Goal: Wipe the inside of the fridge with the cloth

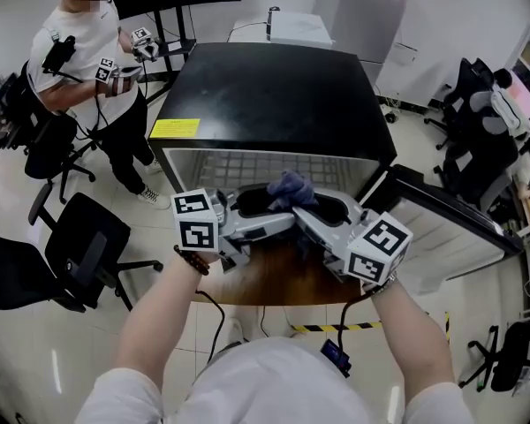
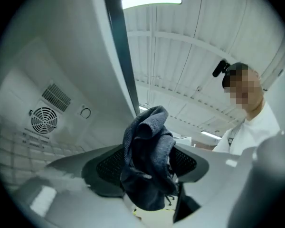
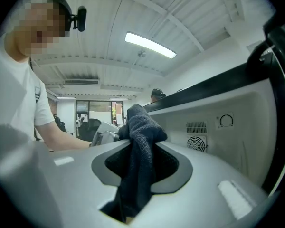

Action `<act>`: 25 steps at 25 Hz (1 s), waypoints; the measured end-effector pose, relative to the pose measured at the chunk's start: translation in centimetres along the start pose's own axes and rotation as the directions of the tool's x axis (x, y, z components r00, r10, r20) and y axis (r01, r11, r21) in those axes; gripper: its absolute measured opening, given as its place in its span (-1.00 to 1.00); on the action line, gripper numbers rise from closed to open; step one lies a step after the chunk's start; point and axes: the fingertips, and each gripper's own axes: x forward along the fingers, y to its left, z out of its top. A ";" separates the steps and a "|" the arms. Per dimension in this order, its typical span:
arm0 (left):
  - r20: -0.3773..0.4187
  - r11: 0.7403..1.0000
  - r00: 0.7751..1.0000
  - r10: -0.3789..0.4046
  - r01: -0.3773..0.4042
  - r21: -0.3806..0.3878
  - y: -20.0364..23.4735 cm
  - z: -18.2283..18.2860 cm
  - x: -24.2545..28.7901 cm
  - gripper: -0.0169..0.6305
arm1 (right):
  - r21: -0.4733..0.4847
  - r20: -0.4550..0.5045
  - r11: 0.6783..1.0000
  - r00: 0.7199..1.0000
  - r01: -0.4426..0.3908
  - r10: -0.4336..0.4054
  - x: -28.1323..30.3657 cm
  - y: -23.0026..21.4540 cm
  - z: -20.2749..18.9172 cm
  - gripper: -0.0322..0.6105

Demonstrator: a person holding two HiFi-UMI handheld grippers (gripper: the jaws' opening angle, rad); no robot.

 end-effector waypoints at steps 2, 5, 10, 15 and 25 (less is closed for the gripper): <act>0.008 0.998 0.998 -0.056 0.056 -0.024 -1.1 0.1 0.3 -0.02 | 0.007 0.005 0.999 0.999 -0.032 0.031 -0.2 0.7 0.2 -0.56; 0.016 0.994 0.995 -0.095 0.096 -0.051 -1.7 -0.1 0.3 -0.10 | 0.006 -0.003 0.999 0.999 -0.046 0.046 -0.5 1.1 0.3 -0.56; 0.074 0.992 0.992 -0.098 0.104 -0.071 -1.6 0.3 -0.7 -0.67 | 0.031 -0.020 0.997 0.998 -0.066 0.067 -1.1 1.2 0.2 -0.52; 0.067 0.999 0.997 -0.038 0.040 -0.034 -1.0 0.2 -0.7 -0.74 | 0.029 -0.037 0.997 0.997 -0.067 0.068 -1.1 1.1 0.0 -0.47; 0.014 0.990 0.993 0.119 -0.119 0.069 0.4 -0.1 -0.9 -0.35 | 0.013 -0.071 0.999 0.996 -0.046 0.047 -1.3 1.0 -0.5 -0.47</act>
